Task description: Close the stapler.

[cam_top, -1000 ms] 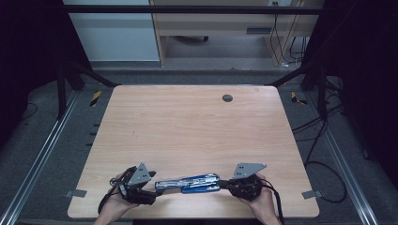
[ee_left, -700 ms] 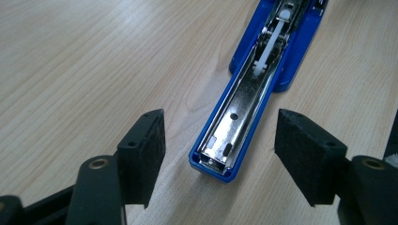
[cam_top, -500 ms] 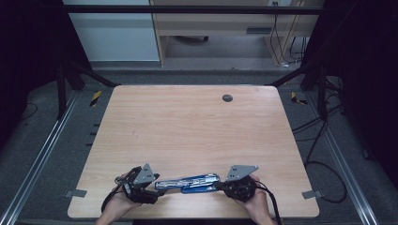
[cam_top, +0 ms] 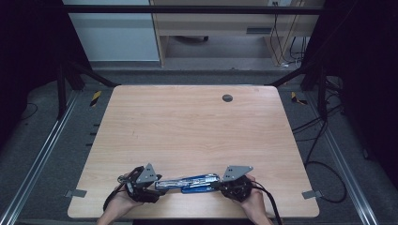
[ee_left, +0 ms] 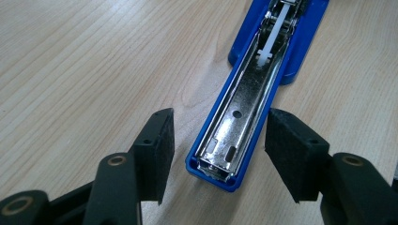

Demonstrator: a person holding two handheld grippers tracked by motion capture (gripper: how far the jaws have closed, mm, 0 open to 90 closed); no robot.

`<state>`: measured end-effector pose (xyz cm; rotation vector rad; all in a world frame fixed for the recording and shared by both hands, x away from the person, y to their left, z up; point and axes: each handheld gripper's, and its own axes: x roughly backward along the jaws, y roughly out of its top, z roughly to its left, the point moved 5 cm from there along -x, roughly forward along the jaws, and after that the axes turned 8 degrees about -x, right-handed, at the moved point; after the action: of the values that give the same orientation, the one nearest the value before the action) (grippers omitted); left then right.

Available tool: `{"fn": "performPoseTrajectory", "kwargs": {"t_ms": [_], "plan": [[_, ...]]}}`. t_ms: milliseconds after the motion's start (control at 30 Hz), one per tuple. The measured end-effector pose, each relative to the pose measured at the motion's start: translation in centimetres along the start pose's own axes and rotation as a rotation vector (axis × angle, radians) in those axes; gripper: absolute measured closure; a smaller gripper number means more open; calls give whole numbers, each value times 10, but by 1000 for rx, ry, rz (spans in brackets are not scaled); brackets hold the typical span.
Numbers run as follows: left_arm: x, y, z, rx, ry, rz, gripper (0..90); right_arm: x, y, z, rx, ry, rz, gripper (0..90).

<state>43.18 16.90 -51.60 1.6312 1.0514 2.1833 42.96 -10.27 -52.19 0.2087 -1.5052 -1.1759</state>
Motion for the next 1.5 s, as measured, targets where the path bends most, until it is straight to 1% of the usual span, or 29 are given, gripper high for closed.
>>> {"fn": "performPoseTrajectory", "kwargs": {"t_ms": [300, 633, 800, 867, 1033, 1267, 1433, 1500], "plan": [[-3, 1, -2, -12, -20, 12, 495, -2, 0, -1, 2, -2, 2, 900], [-2, 1, 0, -30, -41, 17, 509, -3, 0, -1, 2, -10, -3, 900], [-2, 1, 1, -31, -47, 19, 512, -3, 0, -1, 1, -16, -4, 900], [-2, 1, 1, -36, -43, 17, 513, -3, 0, -1, 0, -17, -4, 900], [0, 2, 1, -34, -49, 5, 515, -3, 0, -1, -7, -12, -5, 900], [3, 4, 1, -52, -54, 12, 526, -3, 0, -1, -12, -9, -3, 900], [3, 5, 2, -52, -67, 15, 532, -3, 0, -2, -11, -10, -1, 900], [5, 6, 3, -66, -74, 27, 536, -3, 0, -1, -12, -9, -1, 900]]}}
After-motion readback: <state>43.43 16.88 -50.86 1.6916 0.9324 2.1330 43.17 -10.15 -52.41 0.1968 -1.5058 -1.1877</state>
